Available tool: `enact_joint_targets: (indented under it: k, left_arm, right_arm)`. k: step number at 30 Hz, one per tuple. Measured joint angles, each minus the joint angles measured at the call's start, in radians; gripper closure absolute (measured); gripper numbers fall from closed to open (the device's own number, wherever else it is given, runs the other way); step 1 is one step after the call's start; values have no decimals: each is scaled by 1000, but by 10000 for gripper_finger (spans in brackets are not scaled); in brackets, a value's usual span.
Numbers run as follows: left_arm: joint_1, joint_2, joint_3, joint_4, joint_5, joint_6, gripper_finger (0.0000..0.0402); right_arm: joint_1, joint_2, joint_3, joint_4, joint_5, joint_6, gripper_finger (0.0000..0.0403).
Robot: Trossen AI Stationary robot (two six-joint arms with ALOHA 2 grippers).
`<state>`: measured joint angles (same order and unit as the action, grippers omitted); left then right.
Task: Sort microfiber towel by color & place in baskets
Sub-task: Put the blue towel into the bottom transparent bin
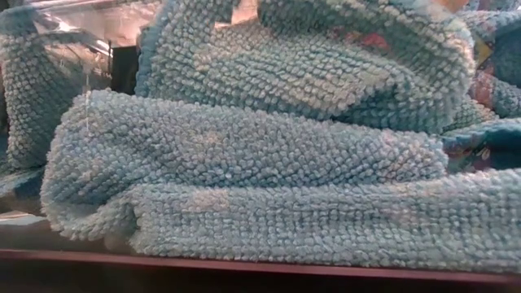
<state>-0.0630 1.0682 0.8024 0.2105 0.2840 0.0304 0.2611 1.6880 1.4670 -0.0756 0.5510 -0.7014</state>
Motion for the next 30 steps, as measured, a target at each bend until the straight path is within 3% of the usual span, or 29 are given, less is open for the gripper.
enact_joint_targets:
  k: [9, 17, 24, 30]
  left_arm:
    - [-4, 55, 1, 19, -24, -51, 375]
    - [-8, 51, 2, 21, -68, -47, 263]
    - [-26, 25, 1, -21, -98, -30, 173]
    - [-39, 0, 1, -132, -174, 4, 151]
  right_arm:
    - [9, 1, 0, -9, 1, 0, 255]
    - [41, 1, 0, -52, 46, 0, 388]
    - [98, -6, 0, -115, 95, 32, 390]
    - [164, -17, 0, -159, 95, 74, 398]
